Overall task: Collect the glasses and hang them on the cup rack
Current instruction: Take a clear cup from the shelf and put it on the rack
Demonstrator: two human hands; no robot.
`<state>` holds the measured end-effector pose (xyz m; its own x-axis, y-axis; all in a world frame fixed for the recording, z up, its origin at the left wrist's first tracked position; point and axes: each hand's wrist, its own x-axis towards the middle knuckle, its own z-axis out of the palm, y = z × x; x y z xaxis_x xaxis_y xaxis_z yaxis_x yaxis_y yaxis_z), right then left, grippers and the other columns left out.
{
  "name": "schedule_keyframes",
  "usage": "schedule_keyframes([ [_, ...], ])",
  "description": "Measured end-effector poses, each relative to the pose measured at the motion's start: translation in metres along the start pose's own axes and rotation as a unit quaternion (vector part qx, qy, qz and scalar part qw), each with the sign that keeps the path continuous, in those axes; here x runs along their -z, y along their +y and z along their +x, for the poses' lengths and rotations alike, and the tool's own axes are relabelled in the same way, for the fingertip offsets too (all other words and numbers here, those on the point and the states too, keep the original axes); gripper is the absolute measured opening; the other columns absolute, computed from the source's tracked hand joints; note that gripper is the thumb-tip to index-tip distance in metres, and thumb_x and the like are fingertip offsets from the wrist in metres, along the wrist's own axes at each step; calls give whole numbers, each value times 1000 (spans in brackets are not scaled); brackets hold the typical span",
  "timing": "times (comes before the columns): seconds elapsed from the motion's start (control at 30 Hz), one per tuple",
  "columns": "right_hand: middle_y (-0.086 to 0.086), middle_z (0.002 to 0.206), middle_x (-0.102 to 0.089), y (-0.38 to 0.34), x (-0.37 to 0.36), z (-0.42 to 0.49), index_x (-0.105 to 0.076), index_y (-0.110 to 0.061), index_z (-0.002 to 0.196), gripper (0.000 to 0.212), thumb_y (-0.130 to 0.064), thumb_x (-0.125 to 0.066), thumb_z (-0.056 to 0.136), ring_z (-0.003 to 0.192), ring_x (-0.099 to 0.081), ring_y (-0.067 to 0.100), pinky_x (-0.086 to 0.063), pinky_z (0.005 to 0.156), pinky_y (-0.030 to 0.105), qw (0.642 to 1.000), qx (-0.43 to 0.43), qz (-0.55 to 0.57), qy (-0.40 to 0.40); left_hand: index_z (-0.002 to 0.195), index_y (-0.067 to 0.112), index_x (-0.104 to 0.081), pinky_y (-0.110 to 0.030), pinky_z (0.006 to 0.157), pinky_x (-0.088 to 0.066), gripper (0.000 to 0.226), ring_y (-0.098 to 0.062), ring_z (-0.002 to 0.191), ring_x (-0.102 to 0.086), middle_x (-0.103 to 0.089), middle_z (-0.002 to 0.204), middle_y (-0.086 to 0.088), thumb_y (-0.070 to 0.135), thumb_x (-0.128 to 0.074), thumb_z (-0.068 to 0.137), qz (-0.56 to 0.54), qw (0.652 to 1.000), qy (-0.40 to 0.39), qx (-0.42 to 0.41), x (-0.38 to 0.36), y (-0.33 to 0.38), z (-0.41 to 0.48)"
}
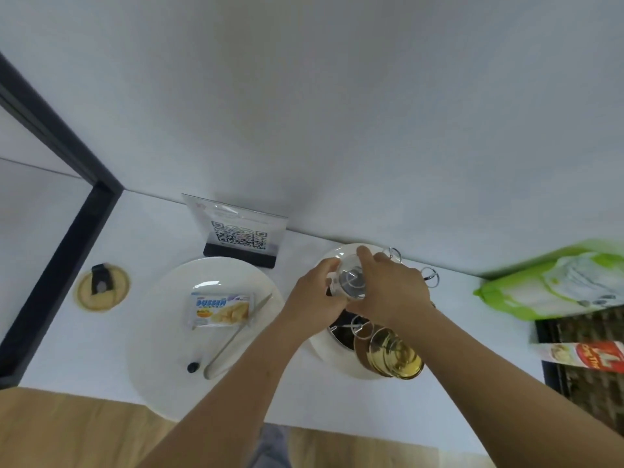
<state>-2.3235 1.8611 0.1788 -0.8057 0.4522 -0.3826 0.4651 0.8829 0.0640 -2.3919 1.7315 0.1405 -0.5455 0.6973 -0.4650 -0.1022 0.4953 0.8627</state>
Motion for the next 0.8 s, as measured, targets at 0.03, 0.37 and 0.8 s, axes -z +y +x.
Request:
schedule_keyframes([
  [0.03,0,103,-57,0,0,1,-33,-24,124,78,-62,-71,67,82,-63,24,-41,59,33,1000,-4,-9,0,136,29,-45,-28,92,-50,58,-10,117,-54,-57,133,7,16,-66,84,6,1000,3,-6,0,-1,2],
  [0.37,2,140,-47,9,12,-12,-23,-29,145,85,-57,-67,78,107,-62,27,-53,72,40,995,25,92,22,143,26,-41,-28,98,-42,66,-16,131,-47,-49,145,6,12,-62,83,55,998,35,-19,10,19,-7],
  [0.8,-1,152,-39,121,75,-164,-31,-24,149,66,-42,-58,91,134,-40,23,-48,93,42,946,-63,201,247,146,30,-38,-27,110,-28,66,-13,140,-36,-40,153,7,12,-60,87,220,952,71,-201,-30,147,-91],
])
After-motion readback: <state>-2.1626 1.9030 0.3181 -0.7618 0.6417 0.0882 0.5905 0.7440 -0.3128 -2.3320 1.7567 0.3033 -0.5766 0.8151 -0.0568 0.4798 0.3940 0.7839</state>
